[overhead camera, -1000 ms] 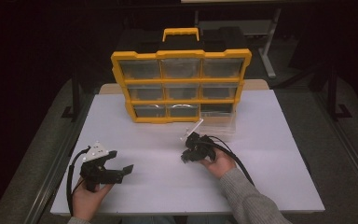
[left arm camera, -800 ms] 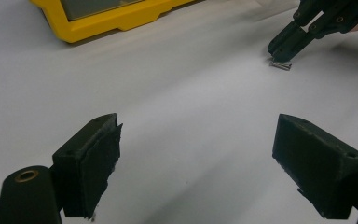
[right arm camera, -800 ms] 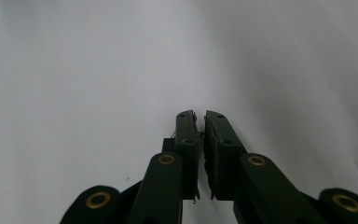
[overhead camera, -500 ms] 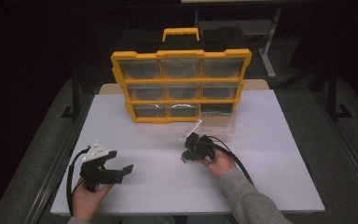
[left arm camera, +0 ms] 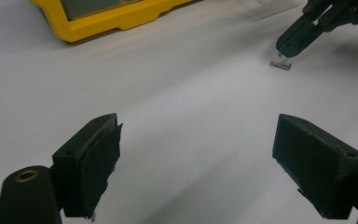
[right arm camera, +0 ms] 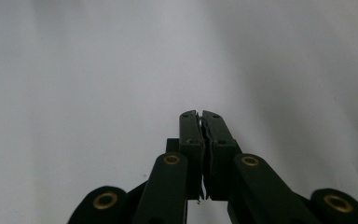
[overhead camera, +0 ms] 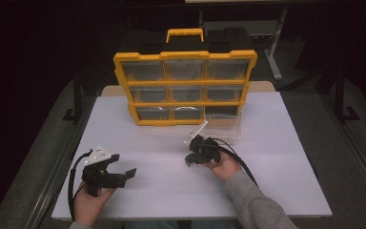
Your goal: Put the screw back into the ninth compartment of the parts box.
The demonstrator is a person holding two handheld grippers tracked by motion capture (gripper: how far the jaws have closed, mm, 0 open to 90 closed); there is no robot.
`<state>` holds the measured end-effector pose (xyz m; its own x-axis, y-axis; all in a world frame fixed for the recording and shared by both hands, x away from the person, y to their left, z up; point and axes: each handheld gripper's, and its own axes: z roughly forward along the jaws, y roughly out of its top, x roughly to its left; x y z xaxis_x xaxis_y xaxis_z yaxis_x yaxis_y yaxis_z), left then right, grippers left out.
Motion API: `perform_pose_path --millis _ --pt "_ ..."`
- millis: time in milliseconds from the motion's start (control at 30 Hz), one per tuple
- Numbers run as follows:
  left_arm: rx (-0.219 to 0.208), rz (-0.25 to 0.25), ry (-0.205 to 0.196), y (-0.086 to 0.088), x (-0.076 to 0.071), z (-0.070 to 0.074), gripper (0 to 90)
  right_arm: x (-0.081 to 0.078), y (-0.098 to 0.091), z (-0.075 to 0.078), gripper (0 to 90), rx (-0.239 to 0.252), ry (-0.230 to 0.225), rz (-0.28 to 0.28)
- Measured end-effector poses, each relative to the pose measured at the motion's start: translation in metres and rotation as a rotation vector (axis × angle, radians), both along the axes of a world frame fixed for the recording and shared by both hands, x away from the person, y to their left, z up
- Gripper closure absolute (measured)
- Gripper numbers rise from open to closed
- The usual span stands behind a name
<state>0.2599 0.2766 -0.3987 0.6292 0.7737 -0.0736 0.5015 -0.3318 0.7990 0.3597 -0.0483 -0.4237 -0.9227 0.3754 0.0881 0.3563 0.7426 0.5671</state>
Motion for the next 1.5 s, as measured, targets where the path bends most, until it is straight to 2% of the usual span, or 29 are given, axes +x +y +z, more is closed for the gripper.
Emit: perform_pose_path --millis 200,333,633,933,1033,1067,1267,1500 --pt "-0.004 0.002 -0.002 -0.001 0.0 0.0 14.6 -0.001 -0.003 0.015 86.3 0.028 0.007 0.029" --pt "-0.001 0.002 -0.002 -0.001 0.0 0.0 14.6 0.0 -0.008 0.031 86.3 0.065 0.021 0.048" --pt "-0.002 0.005 0.0 -0.001 0.0 0.0 14.7 0.007 -0.018 0.055 86.3 0.093 0.033 0.05" --pt "-0.004 0.005 -0.003 -0.001 0.0 0.0 14.7 0.016 -0.033 0.084 86.3 0.125 0.034 0.036" --pt "-0.003 0.004 -0.003 -0.001 0.0 0.0 14.6 0.018 -0.035 0.089 86.3 0.137 0.024 0.043" --pt "-0.003 0.003 -0.003 0.0 0.0 0.0 14.6 0.021 -0.038 0.095 86.3 0.138 0.016 0.039" --pt "-0.001 0.003 -0.002 0.0 0.0 0.0 14.6 0.029 -0.048 0.11 86.3 0.143 0.002 0.028" --pt "-0.003 0.007 -0.001 0.0 0.0 0.0 14.6 0.036 -0.06 0.119 86.3 0.146 -0.012 0.005"
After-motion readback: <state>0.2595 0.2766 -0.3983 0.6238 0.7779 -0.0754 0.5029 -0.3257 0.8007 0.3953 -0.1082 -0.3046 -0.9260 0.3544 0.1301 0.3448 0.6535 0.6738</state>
